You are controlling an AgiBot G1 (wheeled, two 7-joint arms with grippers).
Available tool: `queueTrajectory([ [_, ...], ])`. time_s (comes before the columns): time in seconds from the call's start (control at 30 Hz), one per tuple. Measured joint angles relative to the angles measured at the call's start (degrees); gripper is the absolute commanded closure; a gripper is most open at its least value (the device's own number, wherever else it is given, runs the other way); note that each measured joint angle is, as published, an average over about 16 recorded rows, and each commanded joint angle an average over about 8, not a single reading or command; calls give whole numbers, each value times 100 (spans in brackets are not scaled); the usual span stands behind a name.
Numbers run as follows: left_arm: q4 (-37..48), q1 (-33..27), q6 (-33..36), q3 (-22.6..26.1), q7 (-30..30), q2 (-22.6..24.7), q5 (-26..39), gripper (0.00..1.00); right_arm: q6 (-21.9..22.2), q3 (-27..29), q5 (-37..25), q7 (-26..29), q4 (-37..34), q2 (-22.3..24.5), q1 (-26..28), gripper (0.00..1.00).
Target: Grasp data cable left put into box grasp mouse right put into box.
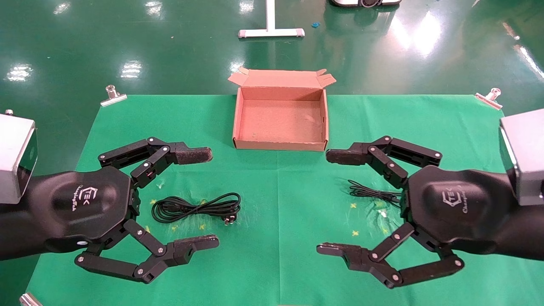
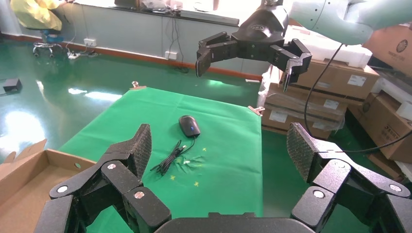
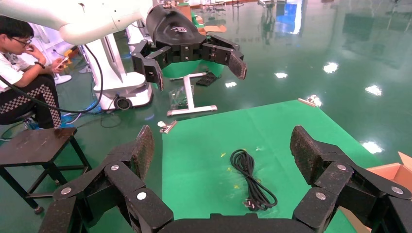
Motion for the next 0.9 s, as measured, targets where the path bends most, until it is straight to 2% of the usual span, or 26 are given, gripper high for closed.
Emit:
queueTrajectory([
  [0.9,-2,5,2,8,-4,-11,23,0,-1,0,2,1,3,2,-2,0],
])
